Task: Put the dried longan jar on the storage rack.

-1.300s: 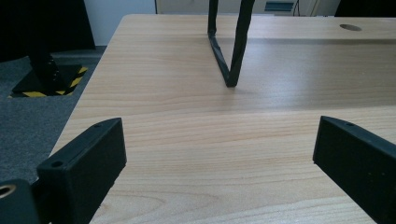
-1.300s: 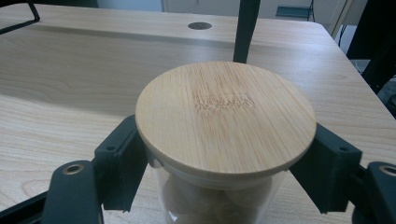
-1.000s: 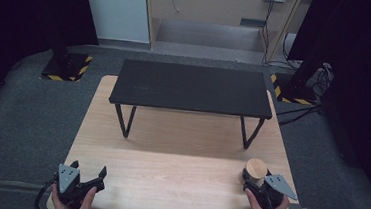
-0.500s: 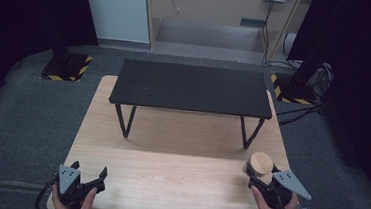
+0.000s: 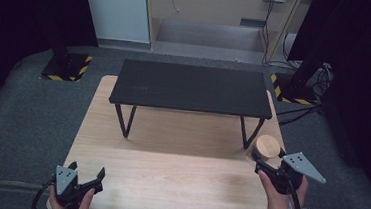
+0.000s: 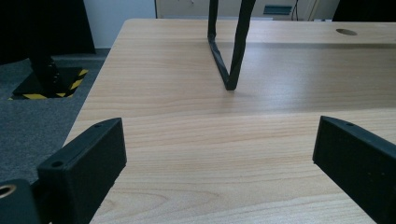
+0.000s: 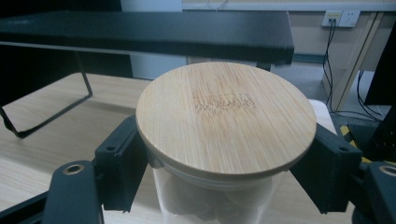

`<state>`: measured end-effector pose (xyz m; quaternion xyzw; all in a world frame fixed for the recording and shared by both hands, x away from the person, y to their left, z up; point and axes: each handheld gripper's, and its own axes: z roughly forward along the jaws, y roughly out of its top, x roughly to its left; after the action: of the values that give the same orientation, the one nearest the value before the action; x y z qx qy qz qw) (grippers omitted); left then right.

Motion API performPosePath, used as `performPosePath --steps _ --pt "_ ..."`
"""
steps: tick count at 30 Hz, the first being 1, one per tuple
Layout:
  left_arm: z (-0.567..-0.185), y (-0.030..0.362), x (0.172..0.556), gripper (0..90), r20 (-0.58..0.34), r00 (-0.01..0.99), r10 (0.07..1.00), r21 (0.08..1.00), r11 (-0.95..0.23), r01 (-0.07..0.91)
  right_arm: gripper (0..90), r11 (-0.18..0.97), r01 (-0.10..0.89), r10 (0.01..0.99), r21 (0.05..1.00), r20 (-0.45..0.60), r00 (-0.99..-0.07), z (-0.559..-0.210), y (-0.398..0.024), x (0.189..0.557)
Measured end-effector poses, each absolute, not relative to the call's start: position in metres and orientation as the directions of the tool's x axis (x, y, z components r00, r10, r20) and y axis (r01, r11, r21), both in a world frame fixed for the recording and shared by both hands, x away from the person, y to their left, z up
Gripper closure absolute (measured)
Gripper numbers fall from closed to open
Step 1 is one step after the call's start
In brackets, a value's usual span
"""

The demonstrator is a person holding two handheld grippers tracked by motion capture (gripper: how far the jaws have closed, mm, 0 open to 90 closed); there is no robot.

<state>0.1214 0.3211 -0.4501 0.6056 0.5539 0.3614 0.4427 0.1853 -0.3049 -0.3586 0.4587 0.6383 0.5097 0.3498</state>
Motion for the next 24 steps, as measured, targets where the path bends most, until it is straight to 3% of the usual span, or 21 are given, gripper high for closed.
performPosePath --steps 24 --pt "-0.45 0.319 0.121 1.5 -0.046 0.136 0.99 0.936 -0.005 0.353 25.9 0.13 0.219 0.923 0.967 -0.037 -0.382 -0.259 -0.297 0.244"
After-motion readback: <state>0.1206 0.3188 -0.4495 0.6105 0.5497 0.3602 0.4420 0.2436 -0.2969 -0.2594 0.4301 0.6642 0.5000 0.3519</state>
